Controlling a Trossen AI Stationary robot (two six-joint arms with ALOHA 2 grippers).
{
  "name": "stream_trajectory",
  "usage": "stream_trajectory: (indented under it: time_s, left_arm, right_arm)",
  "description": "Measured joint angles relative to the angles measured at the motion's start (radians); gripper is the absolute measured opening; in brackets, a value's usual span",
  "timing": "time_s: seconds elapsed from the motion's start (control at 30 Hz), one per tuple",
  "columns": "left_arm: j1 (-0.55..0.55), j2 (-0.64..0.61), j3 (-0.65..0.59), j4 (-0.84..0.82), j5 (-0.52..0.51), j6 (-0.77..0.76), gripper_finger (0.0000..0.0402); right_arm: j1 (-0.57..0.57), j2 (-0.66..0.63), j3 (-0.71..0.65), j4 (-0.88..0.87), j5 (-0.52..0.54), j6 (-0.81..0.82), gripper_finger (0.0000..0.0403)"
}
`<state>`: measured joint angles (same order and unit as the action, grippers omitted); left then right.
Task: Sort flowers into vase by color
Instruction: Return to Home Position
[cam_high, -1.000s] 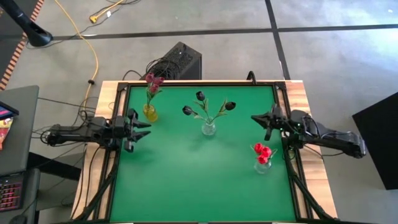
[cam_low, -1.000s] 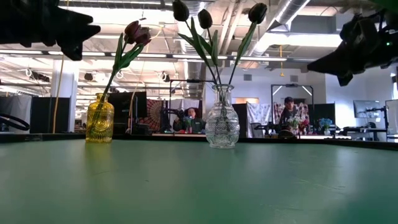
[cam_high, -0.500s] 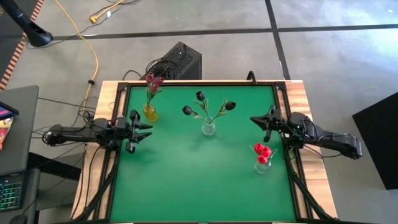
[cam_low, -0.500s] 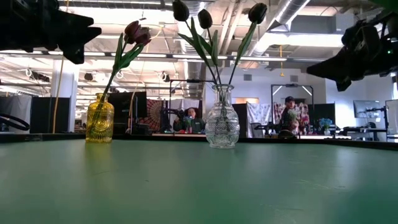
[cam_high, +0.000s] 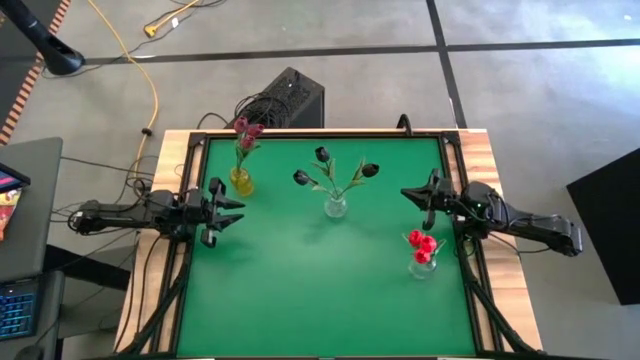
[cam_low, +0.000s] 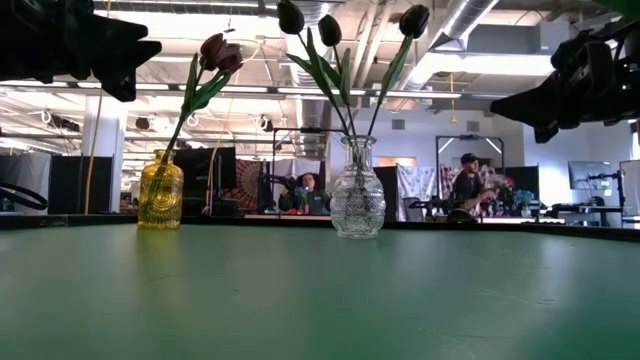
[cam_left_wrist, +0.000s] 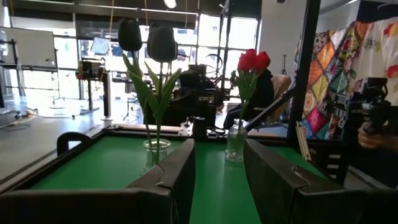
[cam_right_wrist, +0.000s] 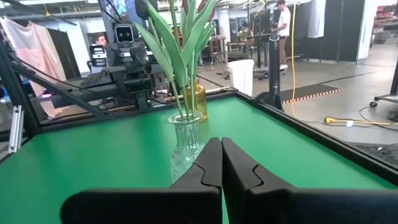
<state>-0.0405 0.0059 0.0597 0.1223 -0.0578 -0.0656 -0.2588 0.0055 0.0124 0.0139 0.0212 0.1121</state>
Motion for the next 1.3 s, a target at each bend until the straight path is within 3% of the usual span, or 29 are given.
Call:
stream_trajectory:
  time_s: [0.7,0.97,1.3]
  left_arm:
    - [0.000,0.000,0.000,-0.035,0.020,0.019,0.0123]
    - [0.000,0.000,0.000,-0.092,-0.071,0.049,0.0123]
    - [0.000,0.003,0.004,-0.245,-0.081,0.011,0.0123]
  right_arm:
    - [0.000,0.000,-0.002,-0.005,0.003,-0.042,0.0047]
    - [0.000,0.000,-0.002,-0.006,0.004,-0.042,0.0047]
    - [0.000,0.001,-0.002,-0.006,0.005,-0.041,0.0047]
